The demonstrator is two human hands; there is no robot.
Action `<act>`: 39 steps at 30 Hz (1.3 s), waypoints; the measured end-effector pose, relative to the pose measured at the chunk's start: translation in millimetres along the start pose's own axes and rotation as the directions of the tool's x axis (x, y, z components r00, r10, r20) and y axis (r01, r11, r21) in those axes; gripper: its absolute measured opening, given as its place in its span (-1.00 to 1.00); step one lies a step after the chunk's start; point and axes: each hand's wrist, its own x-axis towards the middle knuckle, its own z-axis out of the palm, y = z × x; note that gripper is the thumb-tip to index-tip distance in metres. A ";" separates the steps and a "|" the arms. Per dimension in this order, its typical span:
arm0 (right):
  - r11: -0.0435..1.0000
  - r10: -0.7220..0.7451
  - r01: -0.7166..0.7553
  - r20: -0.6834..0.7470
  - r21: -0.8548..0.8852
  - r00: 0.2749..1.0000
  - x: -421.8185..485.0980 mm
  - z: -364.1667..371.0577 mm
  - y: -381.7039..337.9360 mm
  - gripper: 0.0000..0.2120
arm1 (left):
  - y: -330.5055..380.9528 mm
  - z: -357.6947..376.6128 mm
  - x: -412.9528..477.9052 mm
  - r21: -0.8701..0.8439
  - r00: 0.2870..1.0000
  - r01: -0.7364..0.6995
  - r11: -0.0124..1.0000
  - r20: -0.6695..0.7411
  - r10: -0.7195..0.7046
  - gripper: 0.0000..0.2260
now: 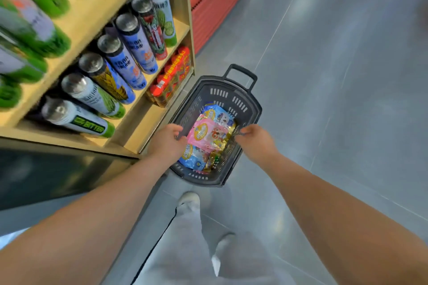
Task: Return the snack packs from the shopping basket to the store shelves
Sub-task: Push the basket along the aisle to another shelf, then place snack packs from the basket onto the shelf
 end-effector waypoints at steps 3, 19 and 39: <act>0.998 -0.060 0.060 -0.001 0.014 0.998 -8.7 -28.4 -15.9 -0.81 | 15.8 -24.3 -17.9 -0.014 1.000 0.007 1.000 -0.026 -0.007 -0.82; 0.817 -0.438 0.526 0.338 -0.238 0.833 97.2 -140.4 -51.0 -0.73 | 111.6 17.4 -71.3 -0.412 0.822 0.323 0.852 -0.324 -0.468 -0.94; 0.710 -0.046 0.456 0.610 -0.537 0.791 296.9 117.0 67.5 -0.52 | -64.3 238.0 78.6 -0.585 0.649 0.540 0.605 -0.168 -0.742 -0.71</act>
